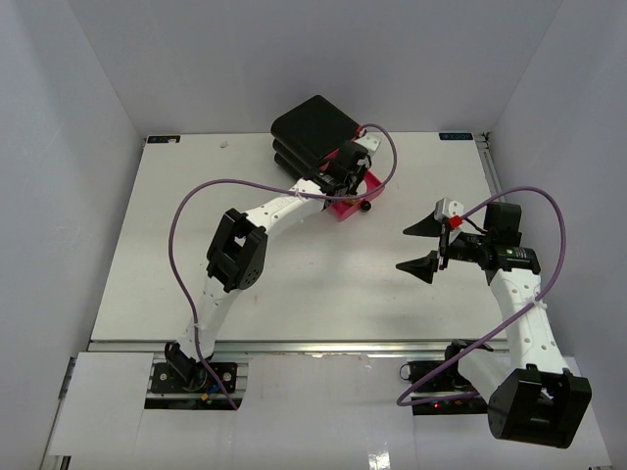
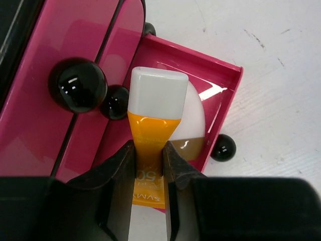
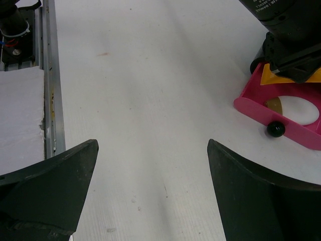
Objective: Organize the makeup
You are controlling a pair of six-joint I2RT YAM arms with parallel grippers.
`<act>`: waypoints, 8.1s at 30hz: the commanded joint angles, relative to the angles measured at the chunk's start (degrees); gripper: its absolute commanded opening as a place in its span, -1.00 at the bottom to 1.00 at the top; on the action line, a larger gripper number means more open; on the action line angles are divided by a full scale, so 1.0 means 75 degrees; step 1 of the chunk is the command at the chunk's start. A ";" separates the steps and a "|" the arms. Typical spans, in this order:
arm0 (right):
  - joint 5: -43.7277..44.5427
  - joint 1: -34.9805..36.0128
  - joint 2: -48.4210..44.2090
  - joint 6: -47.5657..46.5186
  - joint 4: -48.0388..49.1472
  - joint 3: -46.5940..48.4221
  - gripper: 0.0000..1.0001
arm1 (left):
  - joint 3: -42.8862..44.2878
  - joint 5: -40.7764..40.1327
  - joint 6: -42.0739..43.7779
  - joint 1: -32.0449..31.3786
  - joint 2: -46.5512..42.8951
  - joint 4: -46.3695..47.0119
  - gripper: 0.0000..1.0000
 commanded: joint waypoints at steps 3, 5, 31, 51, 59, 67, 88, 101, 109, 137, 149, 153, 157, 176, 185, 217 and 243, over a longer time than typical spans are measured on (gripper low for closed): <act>-0.0299 -0.0049 0.0043 0.0002 0.0076 -0.0101 0.91 | 0.0326 -0.0422 0.0355 0.0086 0.0104 0.0416 -0.17; -0.0295 -0.0049 0.0048 -0.0010 0.0081 -0.0106 0.91 | 0.0330 -0.0402 0.0391 0.0090 0.0176 0.0412 -0.13; -0.0310 -0.0173 0.0107 0.0029 0.0142 -0.0181 0.91 | -0.0440 0.0755 -0.0048 0.0090 -0.1116 0.0283 0.03; 0.2048 -0.0052 0.1109 0.2897 0.3034 0.0326 0.72 | -0.2072 0.2749 -0.0863 0.0115 -0.3170 0.0030 -0.42; 0.5182 0.1935 0.3744 0.2151 0.2763 0.3191 0.67 | -0.6301 0.1805 -0.0920 0.0335 -0.7247 0.0165 -0.21; 0.6705 0.2847 0.6985 0.0656 0.1620 0.6118 0.62 | -0.9636 0.0323 -0.0699 0.0418 -1.0541 0.0399 0.24; 0.7462 0.3033 0.9200 -0.1123 0.1073 0.7806 0.40 | -1.0496 -0.0218 -0.0767 0.0500 -1.1801 0.0986 0.36; 0.7551 0.3061 0.9595 -0.1347 0.1073 0.8229 0.11 | -1.0519 -0.0237 -0.0767 0.0523 -1.1767 0.0991 0.36; 0.7552 0.3190 0.9498 -0.1758 0.1184 0.8113 -0.12 | -1.0526 -0.0197 -0.0769 0.0558 -1.1739 0.0998 0.36; 0.7674 0.3619 0.8247 -0.0923 0.2414 0.6881 -0.16 | -1.0517 -0.0087 -0.0767 0.0594 -1.1766 0.1021 0.36; 0.7603 0.3234 0.7943 0.0459 0.2819 0.6203 -0.49 | -1.0514 -0.0041 -0.0767 0.0596 -1.1821 0.1021 0.36; 0.7738 0.3187 0.8138 0.0447 0.2840 0.6200 -0.52 | -1.0529 -0.0046 -0.0767 0.0594 -1.1827 0.1024 0.36; 0.7733 0.3125 0.8185 0.0481 0.2911 0.6155 -0.53 | -1.0533 -0.0054 -0.0767 0.0594 -1.1807 0.1026 0.36; 0.8074 0.3033 0.8658 0.0574 0.2984 0.6173 -0.56 | -1.0539 -0.0054 -0.0755 0.0605 -1.1736 0.1034 0.36; 0.8096 0.3033 0.9084 0.0552 0.2983 0.6726 -0.55 | -1.0549 -0.0054 -0.0755 0.0617 -1.1690 0.1056 0.36; 0.5344 0.1859 0.5325 0.5589 0.3944 0.3152 -0.50 | -0.4953 0.3431 -0.1410 0.1946 -0.6152 0.1932 0.53; 0.6080 0.1627 0.7360 0.9179 0.5344 0.2476 -0.52 | 0.0054 0.4621 -0.0672 0.2879 -0.0721 0.1906 0.68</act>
